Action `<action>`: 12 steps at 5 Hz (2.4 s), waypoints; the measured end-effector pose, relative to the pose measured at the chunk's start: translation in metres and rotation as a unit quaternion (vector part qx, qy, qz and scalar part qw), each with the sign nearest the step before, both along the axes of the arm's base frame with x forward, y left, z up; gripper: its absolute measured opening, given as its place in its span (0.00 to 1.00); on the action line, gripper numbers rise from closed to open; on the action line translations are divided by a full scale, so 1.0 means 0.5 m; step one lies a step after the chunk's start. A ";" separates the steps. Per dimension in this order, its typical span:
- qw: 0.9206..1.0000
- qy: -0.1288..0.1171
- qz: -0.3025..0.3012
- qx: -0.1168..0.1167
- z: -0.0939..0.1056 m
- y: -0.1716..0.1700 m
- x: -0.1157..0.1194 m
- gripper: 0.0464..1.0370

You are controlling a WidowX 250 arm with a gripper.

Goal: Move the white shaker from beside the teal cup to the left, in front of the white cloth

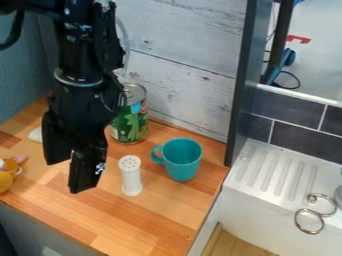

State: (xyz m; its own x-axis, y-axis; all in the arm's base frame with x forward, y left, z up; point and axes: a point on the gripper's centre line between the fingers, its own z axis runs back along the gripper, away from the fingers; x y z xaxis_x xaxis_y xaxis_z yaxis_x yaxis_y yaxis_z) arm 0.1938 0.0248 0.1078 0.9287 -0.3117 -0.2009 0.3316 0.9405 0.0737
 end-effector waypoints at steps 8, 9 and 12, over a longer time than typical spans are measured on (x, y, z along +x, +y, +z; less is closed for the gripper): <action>0.994 -0.046 -0.069 -0.072 -0.111 0.008 0.168 0.96; 0.994 -0.033 -0.077 -0.073 -0.110 -0.012 0.162 0.96; 0.998 0.000 -0.047 -0.047 -0.161 0.001 0.179 0.83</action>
State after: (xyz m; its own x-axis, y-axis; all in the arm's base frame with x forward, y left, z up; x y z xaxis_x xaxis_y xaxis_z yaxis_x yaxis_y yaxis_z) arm 0.2834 0.0254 0.0272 0.8948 -0.4144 -0.1662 0.4184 0.9082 -0.0123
